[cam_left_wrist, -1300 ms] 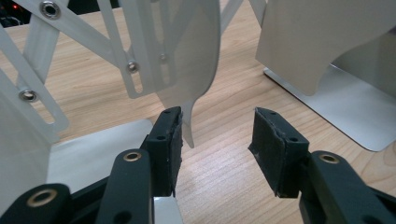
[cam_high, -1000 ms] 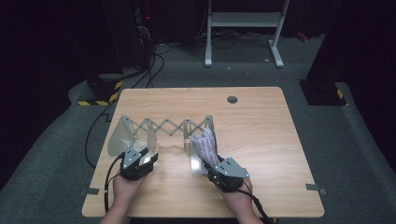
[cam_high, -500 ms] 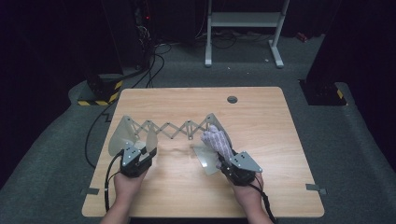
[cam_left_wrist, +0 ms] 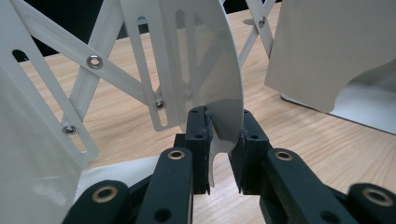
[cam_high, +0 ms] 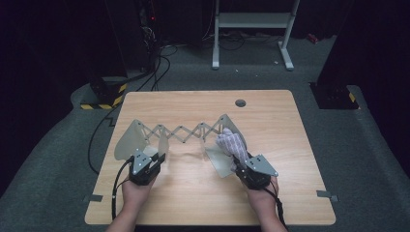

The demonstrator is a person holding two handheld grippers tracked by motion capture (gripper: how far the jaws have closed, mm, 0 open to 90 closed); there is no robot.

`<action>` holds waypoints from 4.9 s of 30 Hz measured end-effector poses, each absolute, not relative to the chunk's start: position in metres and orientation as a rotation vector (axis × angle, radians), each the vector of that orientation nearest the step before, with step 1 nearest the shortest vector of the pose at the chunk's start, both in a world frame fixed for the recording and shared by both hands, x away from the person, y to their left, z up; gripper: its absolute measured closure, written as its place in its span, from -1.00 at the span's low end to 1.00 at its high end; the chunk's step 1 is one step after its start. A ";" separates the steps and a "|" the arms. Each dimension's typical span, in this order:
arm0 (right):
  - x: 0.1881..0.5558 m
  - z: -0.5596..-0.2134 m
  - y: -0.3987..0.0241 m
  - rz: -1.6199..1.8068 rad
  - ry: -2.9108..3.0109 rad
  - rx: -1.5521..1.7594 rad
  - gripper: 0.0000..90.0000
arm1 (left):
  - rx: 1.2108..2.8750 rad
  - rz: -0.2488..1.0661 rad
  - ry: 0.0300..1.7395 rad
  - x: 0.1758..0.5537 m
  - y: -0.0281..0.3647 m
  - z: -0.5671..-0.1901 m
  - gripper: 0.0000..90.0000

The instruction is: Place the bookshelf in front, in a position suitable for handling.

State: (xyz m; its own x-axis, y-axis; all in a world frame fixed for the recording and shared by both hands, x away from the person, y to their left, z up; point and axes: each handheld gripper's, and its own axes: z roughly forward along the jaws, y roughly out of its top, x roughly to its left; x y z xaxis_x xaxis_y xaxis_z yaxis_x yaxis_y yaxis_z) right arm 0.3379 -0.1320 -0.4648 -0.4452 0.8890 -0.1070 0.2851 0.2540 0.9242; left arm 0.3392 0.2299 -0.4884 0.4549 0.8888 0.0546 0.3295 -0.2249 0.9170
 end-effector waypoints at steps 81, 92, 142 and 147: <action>0.367 -0.517 -0.087 0.791 2.169 1.080 0.28 | 1.890 0.637 0.955 0.312 0.228 -0.509 0.17; 0.382 -0.516 -0.070 0.765 2.164 1.081 0.28 | 1.892 0.634 0.950 0.312 0.229 -0.509 0.17; 0.383 -0.449 -0.074 0.927 1.916 1.058 0.35 | 1.896 0.624 0.942 0.310 0.226 -0.510 0.18; 0.380 -0.422 -0.073 0.989 1.833 1.012 0.35 | 1.898 0.621 0.943 0.310 0.226 -0.510 0.18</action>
State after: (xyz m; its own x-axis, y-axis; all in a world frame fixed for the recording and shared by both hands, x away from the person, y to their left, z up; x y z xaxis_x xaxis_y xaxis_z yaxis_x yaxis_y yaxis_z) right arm 0.3799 -0.0735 -0.4219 -0.3571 0.8946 -0.2685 0.2665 0.3731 0.8887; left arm 0.3102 0.2260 -0.5099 0.5830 0.8113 0.0426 0.3594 -0.3045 0.8821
